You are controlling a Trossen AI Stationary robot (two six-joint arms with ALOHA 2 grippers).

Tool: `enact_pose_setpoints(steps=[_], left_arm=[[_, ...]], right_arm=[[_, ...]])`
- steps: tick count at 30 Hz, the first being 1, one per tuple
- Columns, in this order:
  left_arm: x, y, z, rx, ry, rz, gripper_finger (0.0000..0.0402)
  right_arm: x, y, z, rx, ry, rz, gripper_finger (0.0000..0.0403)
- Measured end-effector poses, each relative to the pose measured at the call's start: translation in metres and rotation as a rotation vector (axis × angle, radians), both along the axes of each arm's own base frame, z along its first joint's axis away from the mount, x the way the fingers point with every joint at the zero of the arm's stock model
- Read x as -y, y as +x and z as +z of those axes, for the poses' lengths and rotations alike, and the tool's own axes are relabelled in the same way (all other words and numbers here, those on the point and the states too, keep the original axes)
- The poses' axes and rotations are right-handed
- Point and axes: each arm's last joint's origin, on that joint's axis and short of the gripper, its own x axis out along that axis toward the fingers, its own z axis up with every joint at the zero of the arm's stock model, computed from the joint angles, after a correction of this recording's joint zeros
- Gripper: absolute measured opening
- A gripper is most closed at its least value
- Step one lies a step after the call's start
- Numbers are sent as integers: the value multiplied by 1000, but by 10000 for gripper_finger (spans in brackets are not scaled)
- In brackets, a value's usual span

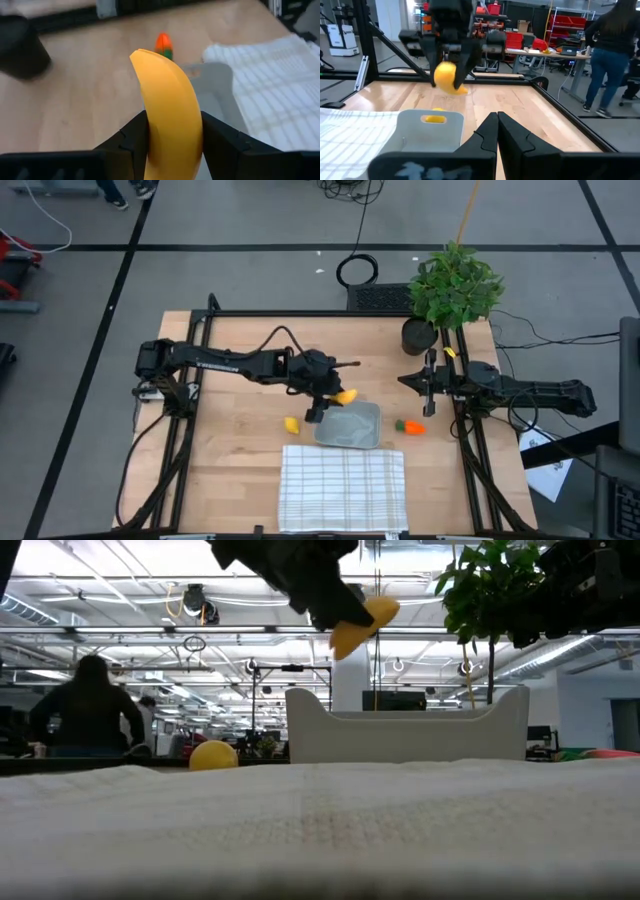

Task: Pick and placing Produce into tupperware
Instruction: Put the yellow banana into the gray bin

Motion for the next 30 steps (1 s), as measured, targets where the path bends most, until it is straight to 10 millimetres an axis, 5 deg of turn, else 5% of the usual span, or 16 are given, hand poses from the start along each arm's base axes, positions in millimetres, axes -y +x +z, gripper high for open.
enact_pose_setpoints(steps=[11, 18, 30], left_arm=[[14, 36, -14, -140, 27, -49, 154], [28, 42, -34, -210, -3, -35, 154], [60, 41, -41, -231, 64, -11, 141]], right_arm=[[0, 2, -2, -21, 2, 0, 0], [0, 2, -1, -9, 1, 1, 0], [0, 3, 2, 18, 29, 0, 0]])
